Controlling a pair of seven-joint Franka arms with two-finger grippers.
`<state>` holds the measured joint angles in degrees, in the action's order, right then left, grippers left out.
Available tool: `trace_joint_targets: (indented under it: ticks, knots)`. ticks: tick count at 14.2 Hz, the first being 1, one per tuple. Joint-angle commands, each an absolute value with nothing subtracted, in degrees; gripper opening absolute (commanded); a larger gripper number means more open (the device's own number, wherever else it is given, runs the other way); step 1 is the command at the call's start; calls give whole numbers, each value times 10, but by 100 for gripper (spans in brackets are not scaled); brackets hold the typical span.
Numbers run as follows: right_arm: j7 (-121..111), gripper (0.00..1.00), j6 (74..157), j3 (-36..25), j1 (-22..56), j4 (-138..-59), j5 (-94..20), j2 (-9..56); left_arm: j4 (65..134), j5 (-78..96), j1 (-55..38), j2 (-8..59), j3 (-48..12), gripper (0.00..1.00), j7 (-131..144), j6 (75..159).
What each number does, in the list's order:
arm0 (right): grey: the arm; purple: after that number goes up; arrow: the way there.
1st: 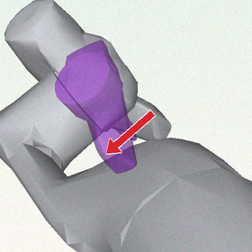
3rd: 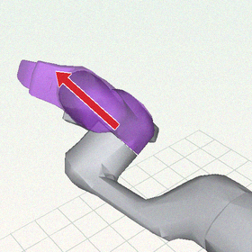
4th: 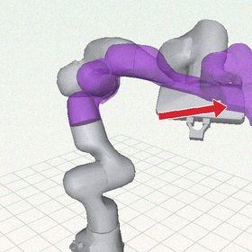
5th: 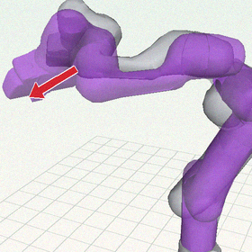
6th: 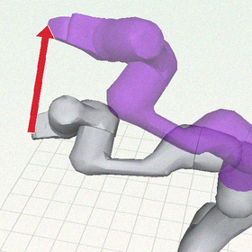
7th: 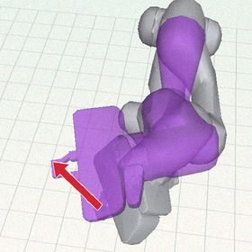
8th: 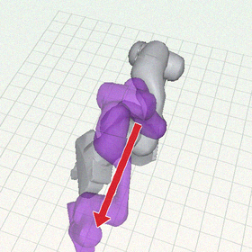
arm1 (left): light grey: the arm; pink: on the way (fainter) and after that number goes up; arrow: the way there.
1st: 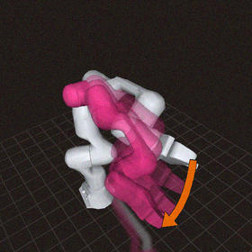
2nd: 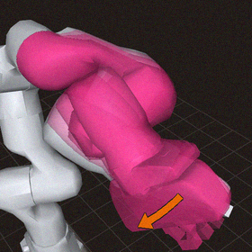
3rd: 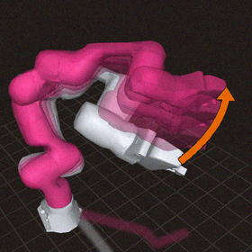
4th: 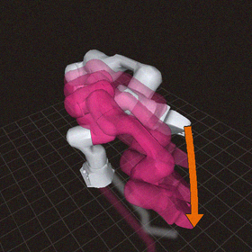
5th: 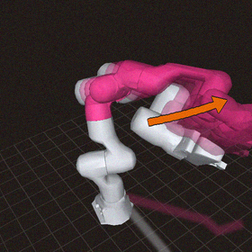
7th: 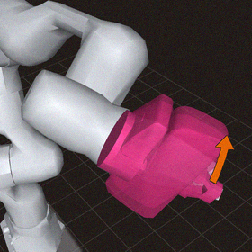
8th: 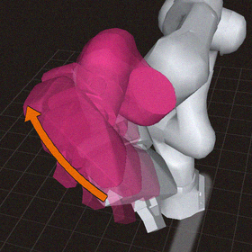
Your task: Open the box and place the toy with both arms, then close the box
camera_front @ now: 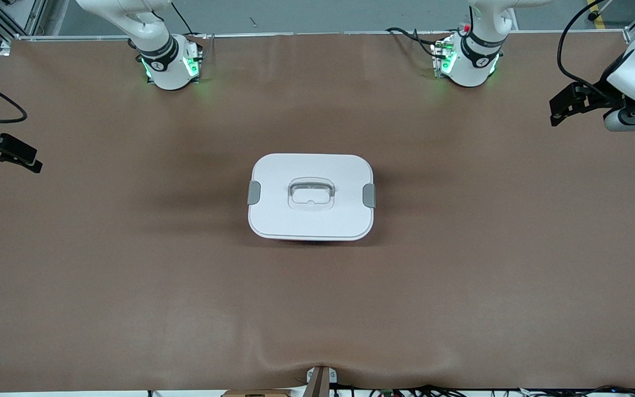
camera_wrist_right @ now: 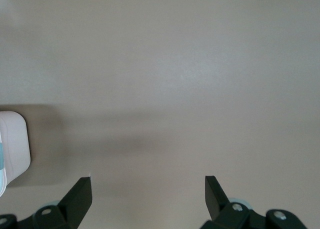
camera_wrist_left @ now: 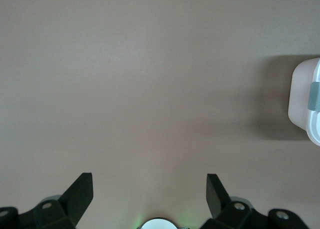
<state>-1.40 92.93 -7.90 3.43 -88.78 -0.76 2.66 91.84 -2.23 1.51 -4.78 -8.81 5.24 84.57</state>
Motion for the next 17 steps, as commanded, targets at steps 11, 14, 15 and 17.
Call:
trace_joint_targets:
  ticks: [11, 14, 15, 17]
  knots:
    - [-14, 100, 926, -76, 30, -884, -10, 24, 896, -11, 16, -34, -88, 100, 42, 844]
    - [-14, 100, 926, -76, 32, -882, -10, 23, 896, -11, 16, -34, -88, 100, 45, 844]
    - [-14, 100, 926, -76, 33, -882, -9, 23, 896, -11, 15, -33, -88, 100, 46, 844]
    - [-14, 100, 926, -76, 32, -882, -9, 23, 896, -11, 16, -34, -88, 100, 47, 844]
